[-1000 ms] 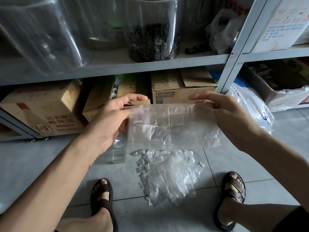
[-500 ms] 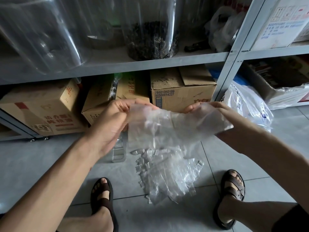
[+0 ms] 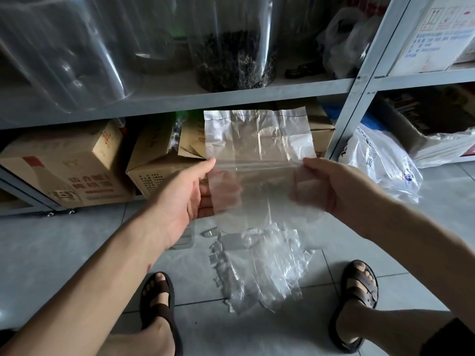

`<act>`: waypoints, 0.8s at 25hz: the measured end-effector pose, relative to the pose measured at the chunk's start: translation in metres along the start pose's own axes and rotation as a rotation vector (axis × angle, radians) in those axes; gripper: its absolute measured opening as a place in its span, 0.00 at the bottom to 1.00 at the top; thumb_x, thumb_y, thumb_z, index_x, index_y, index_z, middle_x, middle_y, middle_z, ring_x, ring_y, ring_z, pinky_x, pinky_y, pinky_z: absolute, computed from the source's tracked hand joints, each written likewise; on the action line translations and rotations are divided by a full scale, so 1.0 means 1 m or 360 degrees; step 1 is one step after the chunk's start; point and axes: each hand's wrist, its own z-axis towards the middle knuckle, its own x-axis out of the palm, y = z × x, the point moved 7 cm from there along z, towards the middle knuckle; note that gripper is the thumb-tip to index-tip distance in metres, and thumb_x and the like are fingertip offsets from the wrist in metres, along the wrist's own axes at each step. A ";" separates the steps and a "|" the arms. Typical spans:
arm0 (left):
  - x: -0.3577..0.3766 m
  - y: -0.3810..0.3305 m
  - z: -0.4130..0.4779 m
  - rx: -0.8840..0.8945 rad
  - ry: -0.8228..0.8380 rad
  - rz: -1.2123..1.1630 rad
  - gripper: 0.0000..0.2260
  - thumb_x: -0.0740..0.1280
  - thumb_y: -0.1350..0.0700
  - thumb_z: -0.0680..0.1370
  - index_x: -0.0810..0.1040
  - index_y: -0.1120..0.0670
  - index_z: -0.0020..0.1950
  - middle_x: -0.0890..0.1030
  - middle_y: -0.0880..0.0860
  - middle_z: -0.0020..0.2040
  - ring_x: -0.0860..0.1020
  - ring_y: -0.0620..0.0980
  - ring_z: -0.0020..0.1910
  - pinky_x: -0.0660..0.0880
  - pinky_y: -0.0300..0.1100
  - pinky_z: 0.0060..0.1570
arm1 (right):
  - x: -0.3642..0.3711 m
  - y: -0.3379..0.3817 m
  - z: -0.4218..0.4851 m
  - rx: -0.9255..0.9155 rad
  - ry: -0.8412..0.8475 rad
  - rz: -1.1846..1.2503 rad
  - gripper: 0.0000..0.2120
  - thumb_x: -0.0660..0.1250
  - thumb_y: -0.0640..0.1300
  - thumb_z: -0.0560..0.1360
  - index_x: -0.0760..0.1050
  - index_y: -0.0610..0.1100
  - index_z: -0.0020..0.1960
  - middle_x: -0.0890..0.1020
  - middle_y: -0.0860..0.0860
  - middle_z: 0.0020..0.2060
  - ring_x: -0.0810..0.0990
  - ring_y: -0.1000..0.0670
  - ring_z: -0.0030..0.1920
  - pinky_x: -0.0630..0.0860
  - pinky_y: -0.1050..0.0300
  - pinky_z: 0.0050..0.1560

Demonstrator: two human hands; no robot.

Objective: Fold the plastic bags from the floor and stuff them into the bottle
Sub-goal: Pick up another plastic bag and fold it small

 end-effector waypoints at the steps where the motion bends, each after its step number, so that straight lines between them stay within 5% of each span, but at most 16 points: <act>1: -0.001 -0.001 0.000 0.0032 0.0033 0.0048 0.16 0.64 0.47 0.80 0.83 0.57 0.57 0.86 0.61 0.51 0.85 0.58 0.50 0.82 0.52 0.54 | -0.001 0.002 0.000 -0.0023 -0.0028 0.0002 0.10 0.67 0.41 0.78 0.81 0.39 0.40 0.84 0.45 0.33 0.83 0.49 0.28 0.83 0.52 0.33; 4: -0.002 -0.007 -0.001 0.0269 0.0088 0.0393 0.16 0.70 0.48 0.76 0.81 0.51 0.62 0.86 0.58 0.53 0.84 0.58 0.55 0.74 0.59 0.64 | -0.006 0.003 -0.001 -0.0034 -0.0125 0.0022 0.13 0.67 0.42 0.79 0.83 0.40 0.38 0.85 0.45 0.34 0.84 0.49 0.29 0.83 0.53 0.33; 7: -0.002 -0.007 -0.001 0.0370 0.0028 0.0571 0.29 0.78 0.47 0.67 0.76 0.42 0.67 0.86 0.51 0.52 0.83 0.51 0.55 0.74 0.51 0.61 | -0.010 0.002 0.000 -0.0012 -0.0158 0.0085 0.12 0.66 0.44 0.80 0.83 0.39 0.43 0.86 0.44 0.37 0.85 0.49 0.32 0.83 0.55 0.32; 9: -0.006 -0.007 0.001 0.0420 -0.0010 0.0478 0.34 0.80 0.50 0.62 0.75 0.40 0.67 0.86 0.57 0.50 0.83 0.54 0.55 0.75 0.52 0.61 | -0.009 0.001 0.001 0.0004 -0.0110 0.0115 0.12 0.65 0.45 0.80 0.82 0.38 0.47 0.87 0.44 0.40 0.86 0.48 0.35 0.83 0.55 0.33; 13: -0.012 -0.016 -0.001 0.0624 -0.0084 0.0397 0.23 0.76 0.59 0.72 0.78 0.40 0.63 0.85 0.60 0.47 0.84 0.59 0.52 0.76 0.56 0.61 | 0.001 0.006 0.001 -0.0106 0.0079 0.0041 0.11 0.64 0.45 0.81 0.79 0.37 0.54 0.87 0.43 0.43 0.86 0.47 0.38 0.83 0.54 0.38; 17: -0.012 -0.022 -0.004 0.0675 -0.0124 0.0286 0.10 0.69 0.67 0.76 0.83 0.54 0.53 0.86 0.58 0.43 0.85 0.52 0.42 0.80 0.42 0.43 | 0.001 0.023 -0.007 -0.0520 0.0083 -0.0379 0.16 0.69 0.42 0.77 0.73 0.46 0.64 0.87 0.43 0.43 0.85 0.47 0.41 0.82 0.53 0.48; 20: -0.015 -0.022 -0.003 0.0702 -0.0171 0.0255 0.08 0.69 0.68 0.77 0.84 0.57 0.49 0.86 0.58 0.43 0.85 0.52 0.42 0.82 0.41 0.45 | 0.004 0.029 -0.011 -0.0701 0.0112 -0.0488 0.13 0.71 0.37 0.74 0.79 0.44 0.58 0.85 0.41 0.43 0.84 0.49 0.41 0.81 0.54 0.52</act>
